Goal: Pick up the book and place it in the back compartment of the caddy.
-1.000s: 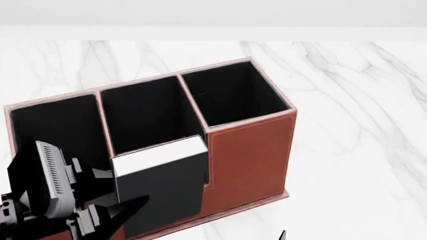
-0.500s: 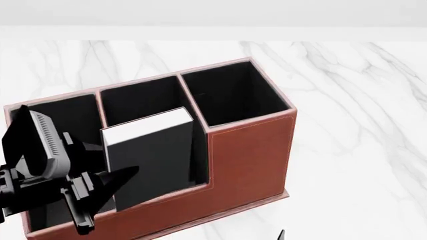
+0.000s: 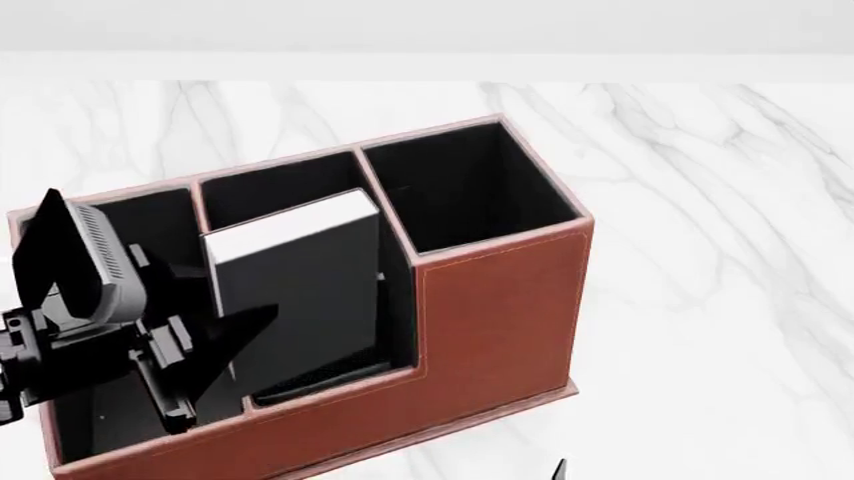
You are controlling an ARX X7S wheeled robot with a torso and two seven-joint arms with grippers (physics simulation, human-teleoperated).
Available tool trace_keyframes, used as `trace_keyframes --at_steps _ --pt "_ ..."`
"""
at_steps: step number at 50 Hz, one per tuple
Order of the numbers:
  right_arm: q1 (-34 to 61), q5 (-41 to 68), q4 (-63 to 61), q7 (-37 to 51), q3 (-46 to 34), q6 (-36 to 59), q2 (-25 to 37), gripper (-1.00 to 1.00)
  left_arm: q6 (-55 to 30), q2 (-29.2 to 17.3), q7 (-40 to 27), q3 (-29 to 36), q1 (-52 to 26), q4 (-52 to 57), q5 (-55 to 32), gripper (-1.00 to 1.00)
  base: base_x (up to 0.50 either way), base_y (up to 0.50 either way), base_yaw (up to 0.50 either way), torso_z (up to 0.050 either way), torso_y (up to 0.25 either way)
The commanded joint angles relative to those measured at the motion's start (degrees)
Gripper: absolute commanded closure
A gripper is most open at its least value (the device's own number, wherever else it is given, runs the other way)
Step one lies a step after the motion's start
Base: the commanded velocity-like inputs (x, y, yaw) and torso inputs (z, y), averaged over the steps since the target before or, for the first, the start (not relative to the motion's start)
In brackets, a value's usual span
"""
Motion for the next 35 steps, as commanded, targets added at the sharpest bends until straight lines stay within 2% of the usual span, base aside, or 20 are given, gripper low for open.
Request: trace_keyframes --at_steps 1,18,35 --pt "0.21 -0.02 0.32 0.16 -0.22 0.01 0.02 -1.0 1.08 2.54 1.51 -2.32 -1.16 -4.21 -1.43 1.0 0.0 0.0 0.0 0.0 0.0" --pt "0.36 0.1 0.46 0.35 -0.5 0.05 0.19 -1.0 2.41 6.46 3.76 -2.29 -2.06 -12.58 -0.09 1.0 0.0 0.0 0.0 0.001 0.002" --pt "0.46 0.89 0.24 0.53 -0.47 0.08 0.64 -1.0 4.19 12.88 7.89 -1.81 -3.58 -24.54 1.56 1.0 0.0 0.0 0.0 0.0 0.001"
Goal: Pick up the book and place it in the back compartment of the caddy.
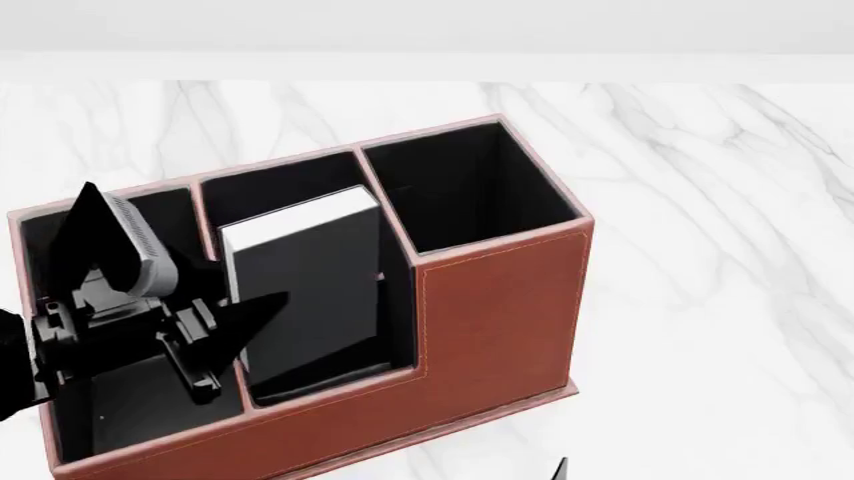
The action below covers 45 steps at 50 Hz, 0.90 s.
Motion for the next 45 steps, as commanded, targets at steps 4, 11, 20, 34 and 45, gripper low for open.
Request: trace_keyframes --at_steps 4,11,20,34,45 --pt "0.04 0.46 -0.09 0.21 -0.06 -0.02 0.28 -1.0 0.95 4.28 2.34 -2.27 -1.85 -7.07 -0.84 1.0 0.0 0.0 0.0 0.0 0.003" --pt "0.1 0.45 -0.14 0.29 -0.13 0.09 0.36 -1.0 1.36 5.46 2.99 -2.18 -2.4 -9.56 -0.33 1.0 0.0 0.0 0.0 0.001 0.001" --pt "0.19 0.09 0.13 0.44 -0.36 0.07 0.24 -1.0 3.68 6.59 2.31 -2.91 -2.16 -12.23 0.25 1.0 0.0 0.0 0.0 0.0 0.001" --pt "0.3 0.07 0.29 0.66 -0.51 0.03 0.33 -1.0 6.84 10.77 4.12 -3.6 -2.6 -20.48 1.0 1.0 0.0 0.0 0.0 0.0 0.001" --pt "0.39 0.3 0.26 0.73 -0.63 -0.07 0.51 -1.0 8.61 14.5 7.22 -3.33 -3.75 -27.29 1.93 1.0 0.0 0.0 0.0 0.001 0.002"
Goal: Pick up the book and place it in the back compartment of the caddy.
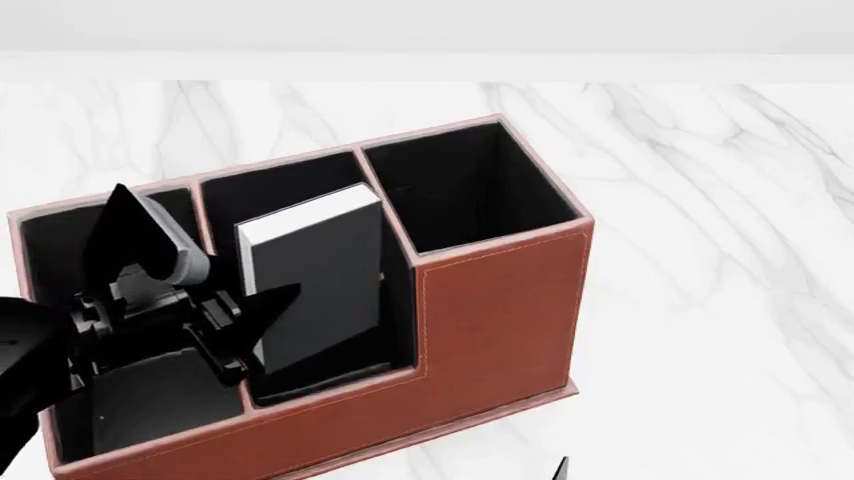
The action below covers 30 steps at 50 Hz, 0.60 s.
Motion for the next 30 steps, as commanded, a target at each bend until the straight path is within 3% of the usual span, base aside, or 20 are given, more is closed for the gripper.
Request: trace_keyframes --at_steps 1,10,17,18,30 --pt "0.13 0.14 0.1 0.11 -0.15 -0.04 0.13 -1.0 2.26 4.39 3.05 -3.6 -2.0 -7.02 -0.46 1.0 0.0 0.0 0.0 0.0 0.0" --pt "0.24 0.33 0.09 0.16 -0.26 -0.04 0.24 -1.0 5.73 9.39 6.93 -4.41 -4.14 -18.13 0.14 1.0 0.0 0.0 0.0 0.0 0.001" --pt "0.2 0.36 0.02 0.29 -0.29 0.0 0.32 -1.0 5.81 10.15 4.79 -6.9 -3.98 -19.05 2.4 1.0 0.0 0.0 0.0 0.0 0.001" --pt "0.2 0.35 0.02 0.3 -0.32 0.01 0.32 -1.0 4.95 10.23 3.32 -7.68 -3.97 -19.08 2.86 -1.0 0.0 0.0 0.0 0.0 0.0" --pt "0.42 0.58 0.31 0.51 -0.35 0.11 0.35 -1.0 3.89 10.43 2.13 -17.07 -3.46 -19.07 11.14 -1.0 0.0 0.0 0.0 0.0 0.0"
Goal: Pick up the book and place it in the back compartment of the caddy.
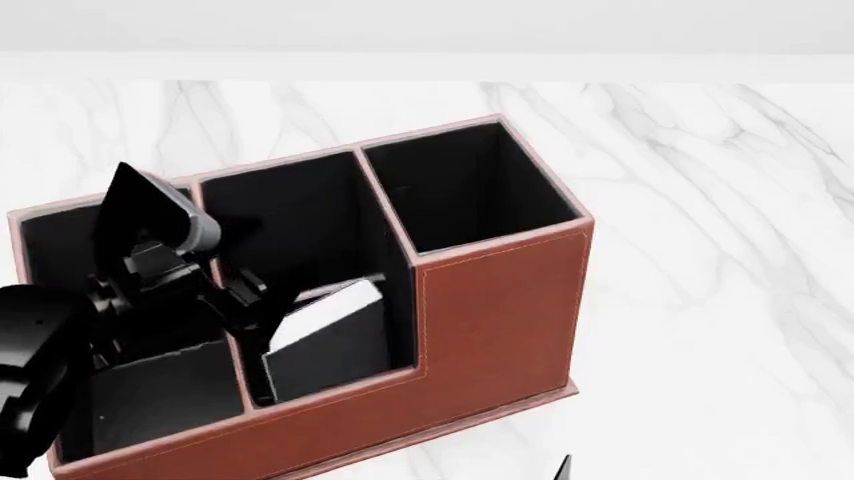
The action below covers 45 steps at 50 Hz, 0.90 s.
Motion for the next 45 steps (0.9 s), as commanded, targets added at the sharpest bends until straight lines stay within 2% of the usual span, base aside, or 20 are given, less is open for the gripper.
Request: trace_keyframes --at_steps 1,14,18,19,20,32,36,37,39,45 --pt "0.11 0.11 0.15 0.21 -0.07 0.04 0.04 -1.0 -0.47 0.97 -0.95 -8.37 -0.18 -1.12 5.87 -1.0 0.0 0.0 0.0 0.0 0.0" --pt "0.32 -0.02 0.48 0.43 -0.17 0.17 0.0 -1.0 -0.54 -0.38 -1.78 -12.03 1.47 1.58 8.37 -1.0 0.0 0.0 0.0 0.0 0.0" --pt "0.32 -0.2 0.0 0.57 -0.09 1.41 0.01 -1.0 -6.82 -7.57 -10.33 -12.77 9.42 21.6 5.9 -1.0 0.0 0.0 0.0 0.0 0.0" --pt "0.36 -0.12 0.12 0.63 -0.07 1.32 -0.03 -1.0 -7.59 -8.95 -10.71 -12.87 10.94 25.3 5.19 -1.0 0.0 0.0 0.0 0.0 0.0" --pt "0.51 -0.43 0.31 0.7 -0.1 1.81 -0.16 -1.0 -8.36 -10.85 -15.05 -13.16 13.34 29.95 5.3 -1.0 0.0 0.0 0.0 0.0 0.0" --pt "1.26 -0.88 1.01 0.56 -0.61 2.86 -0.45 -1.0 -14.49 -25.19 -33.1 -16.66 26.71 60.92 1.0 -1.0 0.0 0.0 0.0 0.0 0.0" --pt "2.3 -0.35 0.13 0.64 -0.15 6.11 -0.46 -1.0 -15.11 -28.62 -38.21 -18.38 30.41 68.26 -0.64 -1.0 0.0 0.0 0.0 0.0 0.0" --pt "2.75 -0.23 0.35 0.58 -0.12 6.57 -0.52 -1.0 -15.34 -28.68 -40.49 -18.68 31.07 68.45 -0.26 -1.0 0.0 0.0 0.0 0.0 0.0" --pt "3.4 0.13 0.31 0.35 -0.07 7.58 -0.45 -1.0 -13.56 -29.45 -40.01 -19.02 33.31 70.08 -0.53 -1.0 0.0 0.0 0.0 0.0 0.0" --pt "5.55 -0.81 -3.81 0.62 0.75 14.23 -0.33 -1.0 -9.05 -30.19 -46.03 -21.37 39.23 74.8 0.22 -1.0 0.0 0.0 0.0 0.0 0.0"
